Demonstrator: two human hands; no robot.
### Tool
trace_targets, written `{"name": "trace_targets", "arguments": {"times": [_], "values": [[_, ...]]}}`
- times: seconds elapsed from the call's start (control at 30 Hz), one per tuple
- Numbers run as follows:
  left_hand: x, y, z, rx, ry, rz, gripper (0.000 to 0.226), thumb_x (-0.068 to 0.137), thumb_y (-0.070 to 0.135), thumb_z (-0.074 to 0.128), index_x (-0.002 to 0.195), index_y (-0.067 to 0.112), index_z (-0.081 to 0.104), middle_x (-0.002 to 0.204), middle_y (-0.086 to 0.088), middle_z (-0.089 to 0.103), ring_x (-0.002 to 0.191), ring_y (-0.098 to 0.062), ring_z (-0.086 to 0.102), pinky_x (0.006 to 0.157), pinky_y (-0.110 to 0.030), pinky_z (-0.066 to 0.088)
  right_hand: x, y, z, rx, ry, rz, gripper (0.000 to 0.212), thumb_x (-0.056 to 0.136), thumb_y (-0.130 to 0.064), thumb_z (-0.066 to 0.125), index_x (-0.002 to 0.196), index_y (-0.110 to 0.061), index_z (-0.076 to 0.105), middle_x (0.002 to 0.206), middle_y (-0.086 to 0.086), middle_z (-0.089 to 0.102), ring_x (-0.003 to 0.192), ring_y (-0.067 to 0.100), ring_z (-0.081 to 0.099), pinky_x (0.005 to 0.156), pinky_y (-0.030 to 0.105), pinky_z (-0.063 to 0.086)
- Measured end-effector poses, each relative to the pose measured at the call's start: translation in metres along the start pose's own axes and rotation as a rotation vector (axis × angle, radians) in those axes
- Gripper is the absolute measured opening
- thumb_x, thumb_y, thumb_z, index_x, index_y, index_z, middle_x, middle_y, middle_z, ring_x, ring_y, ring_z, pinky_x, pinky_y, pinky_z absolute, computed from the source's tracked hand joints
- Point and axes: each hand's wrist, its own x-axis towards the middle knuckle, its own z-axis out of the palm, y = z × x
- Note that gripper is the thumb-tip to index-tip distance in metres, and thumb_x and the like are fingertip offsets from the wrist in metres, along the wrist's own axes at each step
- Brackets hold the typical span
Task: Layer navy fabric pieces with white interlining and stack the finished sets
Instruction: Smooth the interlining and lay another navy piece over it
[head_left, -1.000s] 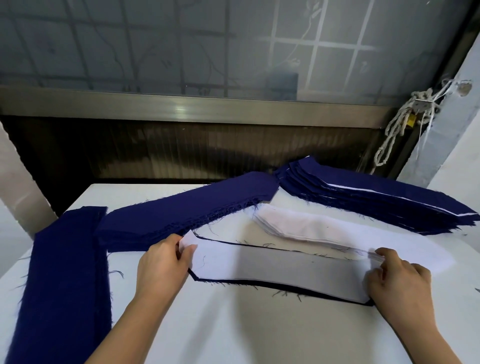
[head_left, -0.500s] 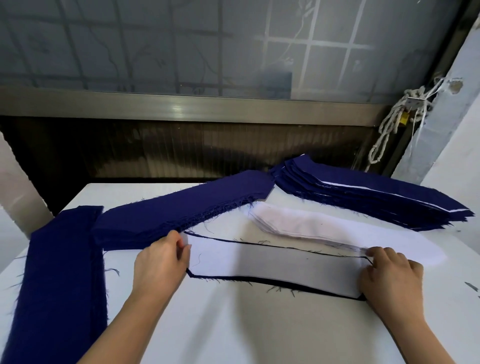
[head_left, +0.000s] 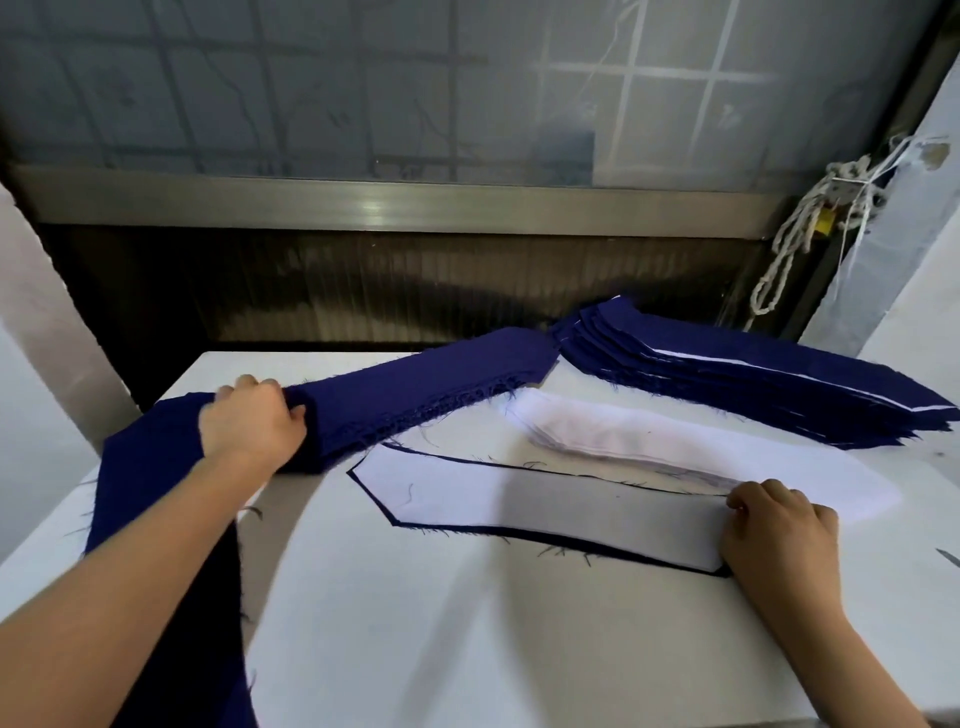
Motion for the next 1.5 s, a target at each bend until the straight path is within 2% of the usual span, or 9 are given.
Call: {"name": "trace_targets", "arguments": {"times": [0.2, 0.5, 0.63, 0.73, 0.87, 1.0, 1.2, 1.37, 1.5], "values": [[0.015, -0.002, 0.01, -0.097, -0.133, -0.117, 0.024, 0.099, 0.026, 0.055, 0.107, 0.008, 0.069, 0.101, -0.014, 0.068, 0.093, -0.034, 0.063, 0.066, -0.036, 0.045, 0.001, -0.002, -0.002, -0.011, -0.015, -0.001, 0.017, 0.065, 0.008, 0.066, 0.076, -0.005, 0.065, 0.071, 0.011, 0.059, 0.072, 0.038, 0.056, 0.075, 0.044, 0.037], [-0.002, 0.004, 0.015, 0.129, -0.111, 0.236, 0.024, 0.099, 0.027, 0.047, 0.111, 0.016, 0.066, 0.118, -0.005, 0.058, 0.112, -0.027, 0.046, 0.089, -0.034, 0.039, 0.0, -0.003, -0.005, 0.01, -0.002, -0.026, 0.015, 0.064, 0.01, 0.068, 0.07, -0.003, 0.064, 0.068, 0.011, 0.057, 0.067, 0.038, 0.054, 0.068, 0.043, 0.039], [-0.001, -0.001, 0.024, -0.134, -0.134, 0.241, 0.016, 0.098, 0.028, 0.053, 0.111, 0.024, 0.063, 0.13, -0.001, 0.046, 0.124, -0.025, 0.036, 0.104, -0.04, 0.029, -0.001, -0.003, -0.006, 0.012, -0.014, -0.042, 0.013, 0.066, 0.008, 0.068, 0.069, -0.003, 0.062, 0.067, 0.011, 0.055, 0.065, 0.037, 0.052, 0.065, 0.042, 0.039], [0.003, -0.004, 0.021, -0.32, -0.161, 0.157, 0.034, 0.093, 0.028, 0.064, 0.124, 0.021, 0.053, 0.132, -0.003, 0.053, 0.126, -0.028, 0.046, 0.106, -0.045, 0.031, 0.0, 0.0, -0.006, 0.013, -0.01, -0.048, 0.015, 0.064, 0.009, 0.069, 0.068, -0.003, 0.062, 0.066, 0.011, 0.055, 0.064, 0.037, 0.052, 0.063, 0.042, 0.041], [0.0, -0.002, 0.015, -0.34, -0.077, 0.08, 0.051, 0.085, 0.032, 0.074, 0.13, 0.019, 0.054, 0.119, -0.003, 0.066, 0.115, -0.029, 0.056, 0.101, -0.047, 0.037, 0.001, -0.002, -0.007, 0.016, -0.008, -0.052, 0.015, 0.064, 0.009, 0.069, 0.068, -0.004, 0.062, 0.066, 0.011, 0.055, 0.064, 0.038, 0.052, 0.062, 0.042, 0.041], [-0.021, 0.004, 0.014, -0.561, 0.208, 0.026, 0.025, 0.087, 0.026, 0.073, 0.107, 0.011, 0.07, 0.097, -0.005, 0.071, 0.091, -0.029, 0.062, 0.08, -0.04, 0.047, -0.001, -0.002, -0.006, 0.011, -0.004, -0.053, 0.015, 0.063, 0.009, 0.069, 0.068, -0.003, 0.062, 0.066, 0.011, 0.055, 0.064, 0.038, 0.053, 0.063, 0.043, 0.042], [-0.063, 0.043, 0.024, -0.892, 0.3, 0.397, 0.018, 0.097, 0.006, 0.058, 0.11, 0.007, 0.071, 0.1, 0.008, 0.066, 0.092, -0.011, 0.063, 0.084, -0.025, 0.049, 0.001, -0.002, -0.004, 0.001, 0.023, -0.056, 0.017, 0.062, 0.008, 0.069, 0.069, -0.004, 0.061, 0.065, 0.01, 0.054, 0.063, 0.037, 0.052, 0.063, 0.041, 0.039], [-0.087, 0.056, 0.041, -0.748, 0.356, 0.623, 0.022, 0.091, 0.009, 0.055, 0.103, 0.004, 0.073, 0.089, 0.001, 0.073, 0.074, -0.018, 0.069, 0.065, -0.035, 0.056, 0.001, -0.004, -0.002, -0.033, 0.06, -0.086, 0.019, 0.064, 0.008, 0.07, 0.074, -0.006, 0.062, 0.066, 0.007, 0.053, 0.064, 0.036, 0.053, 0.066, 0.04, 0.036], [-0.089, 0.058, 0.045, -0.637, 0.486, 0.756, 0.027, 0.084, 0.002, 0.05, 0.103, 0.008, 0.068, 0.081, -0.002, 0.068, 0.065, -0.023, 0.063, 0.055, -0.035, 0.053, 0.0, -0.029, -0.006, -0.002, 0.119, -0.236, 0.028, 0.075, -0.01, 0.055, 0.1, -0.005, 0.065, 0.086, 0.011, 0.06, 0.079, 0.036, 0.056, 0.075, 0.044, 0.037]]}}
